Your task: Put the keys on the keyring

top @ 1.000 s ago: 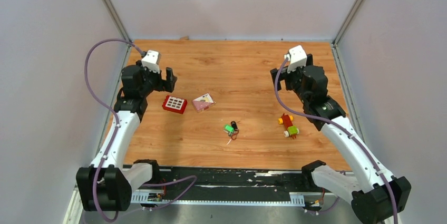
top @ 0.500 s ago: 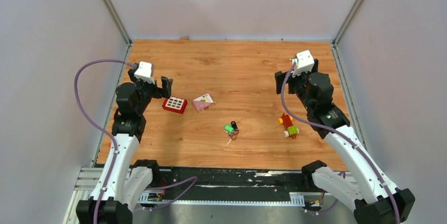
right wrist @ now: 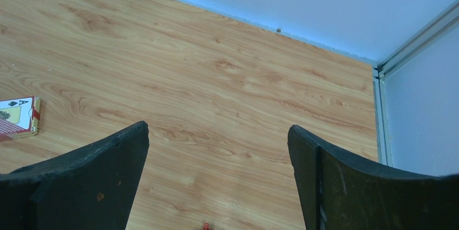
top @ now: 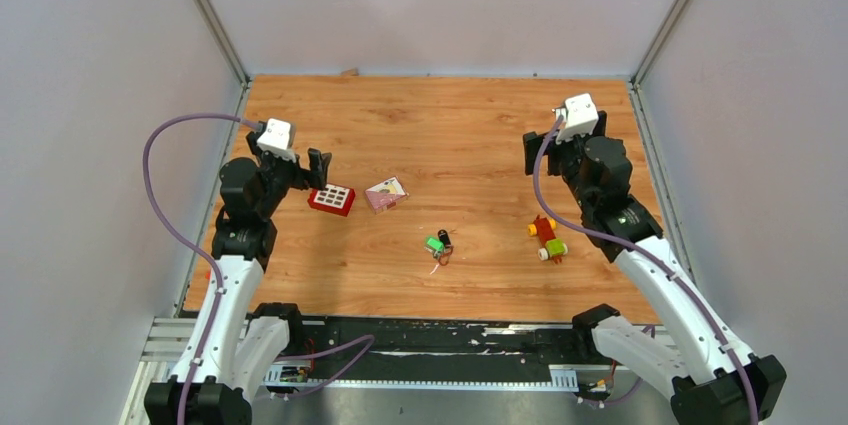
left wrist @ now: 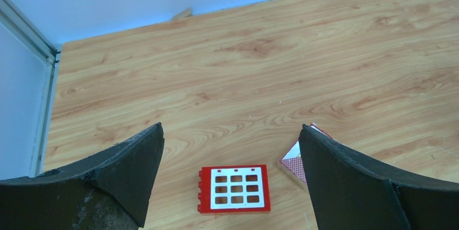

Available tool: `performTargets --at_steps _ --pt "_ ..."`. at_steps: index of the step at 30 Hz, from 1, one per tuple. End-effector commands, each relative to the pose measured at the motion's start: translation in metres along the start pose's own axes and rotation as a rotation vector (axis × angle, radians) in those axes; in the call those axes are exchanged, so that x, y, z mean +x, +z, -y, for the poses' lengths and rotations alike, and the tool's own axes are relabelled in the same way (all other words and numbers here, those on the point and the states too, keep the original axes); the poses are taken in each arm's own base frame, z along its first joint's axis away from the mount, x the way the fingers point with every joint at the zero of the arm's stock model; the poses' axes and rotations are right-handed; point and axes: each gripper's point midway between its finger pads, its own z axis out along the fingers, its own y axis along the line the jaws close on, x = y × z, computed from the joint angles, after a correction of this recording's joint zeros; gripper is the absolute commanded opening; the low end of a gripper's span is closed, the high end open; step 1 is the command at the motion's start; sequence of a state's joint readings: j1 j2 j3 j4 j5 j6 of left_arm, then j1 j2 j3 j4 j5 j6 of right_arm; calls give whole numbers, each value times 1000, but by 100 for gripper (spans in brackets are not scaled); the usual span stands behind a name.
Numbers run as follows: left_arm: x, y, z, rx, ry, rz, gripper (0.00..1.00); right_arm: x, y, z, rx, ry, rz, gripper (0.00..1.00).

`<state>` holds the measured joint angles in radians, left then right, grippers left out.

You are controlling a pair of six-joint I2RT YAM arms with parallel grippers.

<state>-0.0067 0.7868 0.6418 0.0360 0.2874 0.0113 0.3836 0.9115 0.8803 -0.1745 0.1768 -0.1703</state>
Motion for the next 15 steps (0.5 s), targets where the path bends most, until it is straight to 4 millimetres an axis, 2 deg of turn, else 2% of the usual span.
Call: performTargets --at_steps 1,8,15 --pt "-18 -4 -4 -21 26 32 100 -5 3 3 19 -3 33 100" --pt "-23 -7 -8 -44 33 38 100 -2 4 0 2 -11 29 100" --pt "-27 -8 -9 -49 32 47 100 -7 -1 1 0 -10 47 100"
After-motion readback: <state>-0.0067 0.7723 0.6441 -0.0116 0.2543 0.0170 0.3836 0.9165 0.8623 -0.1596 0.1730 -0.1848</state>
